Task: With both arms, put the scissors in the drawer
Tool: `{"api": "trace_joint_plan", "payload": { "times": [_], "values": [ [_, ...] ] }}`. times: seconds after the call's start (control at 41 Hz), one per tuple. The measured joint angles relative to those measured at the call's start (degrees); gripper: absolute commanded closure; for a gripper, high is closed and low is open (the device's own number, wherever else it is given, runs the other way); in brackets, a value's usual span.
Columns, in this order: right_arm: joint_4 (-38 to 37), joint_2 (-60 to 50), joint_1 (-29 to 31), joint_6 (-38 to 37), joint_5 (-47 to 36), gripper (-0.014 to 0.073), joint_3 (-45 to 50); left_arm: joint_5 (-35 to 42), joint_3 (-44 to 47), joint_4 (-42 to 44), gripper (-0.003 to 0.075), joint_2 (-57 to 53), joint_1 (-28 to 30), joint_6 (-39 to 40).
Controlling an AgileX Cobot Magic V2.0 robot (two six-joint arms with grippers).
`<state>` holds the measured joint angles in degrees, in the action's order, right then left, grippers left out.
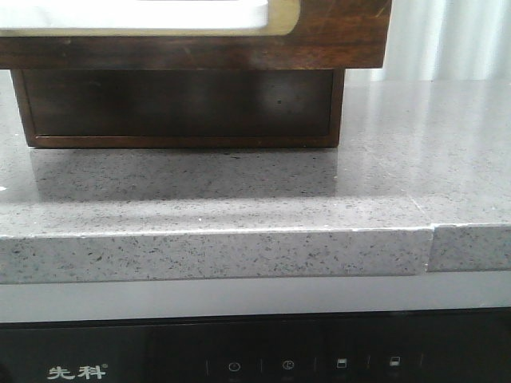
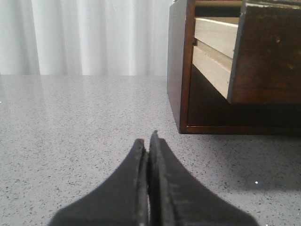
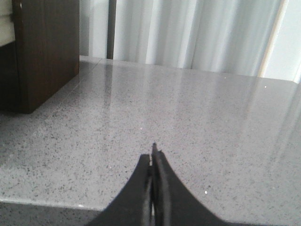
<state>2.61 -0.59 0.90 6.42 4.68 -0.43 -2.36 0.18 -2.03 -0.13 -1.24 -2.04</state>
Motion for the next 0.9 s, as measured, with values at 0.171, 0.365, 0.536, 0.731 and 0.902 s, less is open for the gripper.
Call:
{"api": "trace_joint_plan", "payload": {
  "times": [0.171,0.365,0.536,0.731,0.902],
  "values": [
    [0.00,0.00,-0.23,0.00,-5.25,0.0700,1.90,0.00,0.00,0.00,0.0741,0.00,0.00,0.00],
    [0.00,0.00,-0.23,0.00,-6.38,0.0700,1.90,0.00,0.00,0.00,0.0741,0.00,0.00,0.00],
    [0.00,0.00,-0.23,0.00,-6.38,0.0700,1.90,0.00,0.00,0.00,0.0741,0.00,0.00,0.00],
    [-1.55,0.00,-0.23,-3.42,-6.38,0.0700,1.90,0.00,0.00,0.00,0.0741,0.00,0.00,0.00],
    [-3.19,0.00,-0.23,-6.42,-6.38,0.0700,1.90,0.00,0.00,0.00,0.0741,0.00,0.00,0.00]
  ]
}}
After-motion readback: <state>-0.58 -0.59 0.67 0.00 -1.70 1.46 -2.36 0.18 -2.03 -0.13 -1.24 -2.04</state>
